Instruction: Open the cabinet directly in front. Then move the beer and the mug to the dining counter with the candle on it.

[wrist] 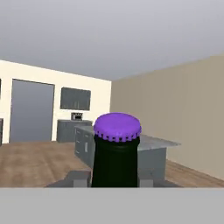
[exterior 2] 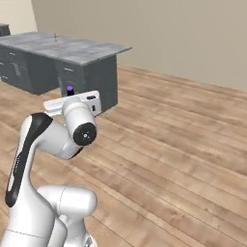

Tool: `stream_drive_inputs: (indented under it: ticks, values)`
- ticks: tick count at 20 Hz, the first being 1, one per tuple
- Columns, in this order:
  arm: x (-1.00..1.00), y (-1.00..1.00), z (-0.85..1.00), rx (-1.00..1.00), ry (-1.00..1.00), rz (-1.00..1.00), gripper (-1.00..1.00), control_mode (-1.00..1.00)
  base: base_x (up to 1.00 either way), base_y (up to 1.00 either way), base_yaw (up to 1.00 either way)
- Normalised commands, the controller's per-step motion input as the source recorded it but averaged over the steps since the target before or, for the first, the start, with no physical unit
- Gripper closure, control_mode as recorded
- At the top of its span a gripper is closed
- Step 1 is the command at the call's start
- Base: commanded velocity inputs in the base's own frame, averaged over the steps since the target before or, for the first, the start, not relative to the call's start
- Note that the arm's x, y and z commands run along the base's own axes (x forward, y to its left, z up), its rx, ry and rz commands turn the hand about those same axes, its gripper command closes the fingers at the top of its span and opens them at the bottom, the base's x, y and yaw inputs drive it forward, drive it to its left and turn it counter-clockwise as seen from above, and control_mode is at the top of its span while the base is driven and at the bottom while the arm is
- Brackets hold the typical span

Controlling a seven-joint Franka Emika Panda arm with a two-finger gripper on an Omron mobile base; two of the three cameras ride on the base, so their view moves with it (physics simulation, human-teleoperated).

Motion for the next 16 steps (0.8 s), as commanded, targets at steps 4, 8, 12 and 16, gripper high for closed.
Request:
stream_drive_inputs:
  ticks: [4, 8, 12, 16]
  values:
    - [0.0, 0.0, 0.0, 0.0, 0.0, 0.0, 1.0, 1.0, 0.08, -0.01, 0.83]
    - [0.0, 0.0, 0.0, 0.0, 0.0, 0.0, 1.0, 1.0, 0.84, -0.18, 0.21]
    - [0.0, 0.0, 0.0, 0.0, 0.0, 0.0, 1.0, 1.0, 1.0, -0.25, 0.04]
    - [0.0, 0.0, 0.0, 0.0, 0.0, 0.0, 1.0, 1.0, 1.0, -0.48, -0.11]
